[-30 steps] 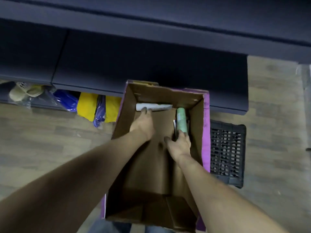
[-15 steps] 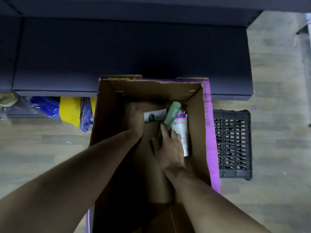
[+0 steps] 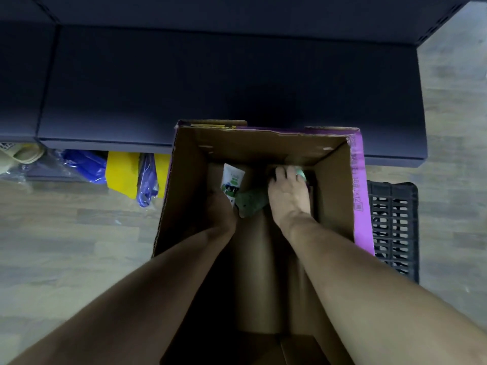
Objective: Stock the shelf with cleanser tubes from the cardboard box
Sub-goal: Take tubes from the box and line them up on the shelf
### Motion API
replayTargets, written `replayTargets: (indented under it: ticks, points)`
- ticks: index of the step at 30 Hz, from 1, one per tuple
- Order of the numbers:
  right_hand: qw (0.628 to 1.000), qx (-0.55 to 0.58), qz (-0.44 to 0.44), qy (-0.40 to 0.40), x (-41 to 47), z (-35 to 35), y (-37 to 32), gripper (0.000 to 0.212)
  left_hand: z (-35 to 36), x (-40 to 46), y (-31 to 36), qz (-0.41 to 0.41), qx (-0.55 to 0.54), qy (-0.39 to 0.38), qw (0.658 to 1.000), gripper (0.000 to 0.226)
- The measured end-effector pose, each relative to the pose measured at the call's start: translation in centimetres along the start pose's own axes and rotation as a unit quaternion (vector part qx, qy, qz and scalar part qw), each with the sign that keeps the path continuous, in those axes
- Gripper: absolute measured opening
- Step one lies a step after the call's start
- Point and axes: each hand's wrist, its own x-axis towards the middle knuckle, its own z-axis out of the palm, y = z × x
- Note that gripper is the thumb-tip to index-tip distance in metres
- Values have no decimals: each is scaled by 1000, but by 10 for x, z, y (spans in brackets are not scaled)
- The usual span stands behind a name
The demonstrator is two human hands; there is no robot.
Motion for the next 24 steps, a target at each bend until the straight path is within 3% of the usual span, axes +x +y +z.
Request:
replayTargets:
  ticks: [3,7,10,14,18,20,24]
  points:
    - [998,-29,34,-37,1,-11,2,43,0,-5,-2,2,-17,-21,1000,56]
    - [977,145,148,-49,-17,-3,-4,66,-4,-14,-1,-25,-12,-49,998,70]
    - [960,236,152,-14,-31,1,-7,55,-6,-17,-5,-33,19,-58,998,71]
    - [913,343,215,-54,-44,4,-12,54,-4,-18,-7,-26,28,-57,998,77]
    - [833,474,276,-67,-60,10,-21,41,-7,-24,-4,-29,-6,-59,998,64]
    - [799,530,272,-84,-71,10,-22,47,-11,-29,-3,-31,-36,-72,996,55]
    - [787,549,269,-80,-94,3,-20,53,-23,-49,4,-23,-61,-106,992,43]
